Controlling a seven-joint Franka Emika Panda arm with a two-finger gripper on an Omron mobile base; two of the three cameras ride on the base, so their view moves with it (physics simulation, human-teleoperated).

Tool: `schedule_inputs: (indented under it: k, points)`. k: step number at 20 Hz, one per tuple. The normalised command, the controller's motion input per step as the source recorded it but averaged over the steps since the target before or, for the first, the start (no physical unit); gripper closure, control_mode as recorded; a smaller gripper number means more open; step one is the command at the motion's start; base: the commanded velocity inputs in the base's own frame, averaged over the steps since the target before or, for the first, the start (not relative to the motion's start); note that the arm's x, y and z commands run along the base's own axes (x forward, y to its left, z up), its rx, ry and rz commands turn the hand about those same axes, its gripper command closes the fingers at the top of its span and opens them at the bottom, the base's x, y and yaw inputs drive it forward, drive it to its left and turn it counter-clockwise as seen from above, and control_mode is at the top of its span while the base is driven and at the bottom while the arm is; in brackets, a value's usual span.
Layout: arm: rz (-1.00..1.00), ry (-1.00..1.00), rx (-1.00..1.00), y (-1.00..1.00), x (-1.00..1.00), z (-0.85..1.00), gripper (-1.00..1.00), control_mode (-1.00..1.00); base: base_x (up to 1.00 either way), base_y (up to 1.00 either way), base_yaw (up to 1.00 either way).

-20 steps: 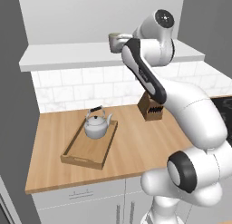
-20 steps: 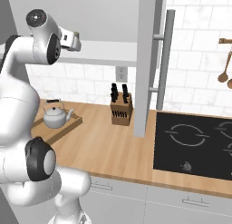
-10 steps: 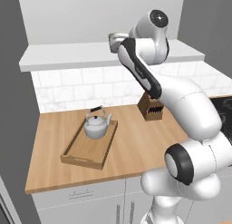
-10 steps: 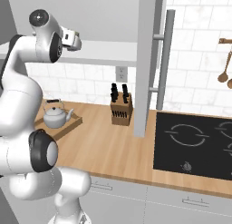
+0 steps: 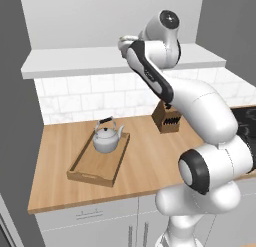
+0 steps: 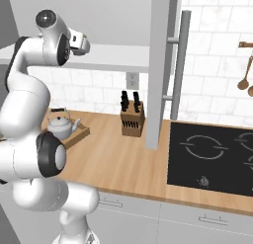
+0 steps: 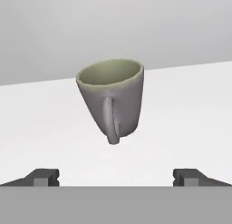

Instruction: Pick the kettle from the counter and place it on the tray. Then pick the mug from the cabinet and place it on the tray. Then close the cabinet doors.

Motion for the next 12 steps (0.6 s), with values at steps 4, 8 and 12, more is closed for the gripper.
schedule_inputs:
  k: [4, 8, 12]
  points:
    - [0.00, 0.00, -0.02, 0.14, 0.24, -0.13, -1.00, -1.00, 0.00, 0.00, 0.00]
    - [0.00, 0.00, 0.00, 0.09, 0.25, -0.04, -1.00, -1.00, 0.00, 0.00, 0.00]
    - [0.00, 0.00, 0.00, 0.00, 0.23, 0.00, -1.00, -1.00, 0.00, 0.00, 0.00]
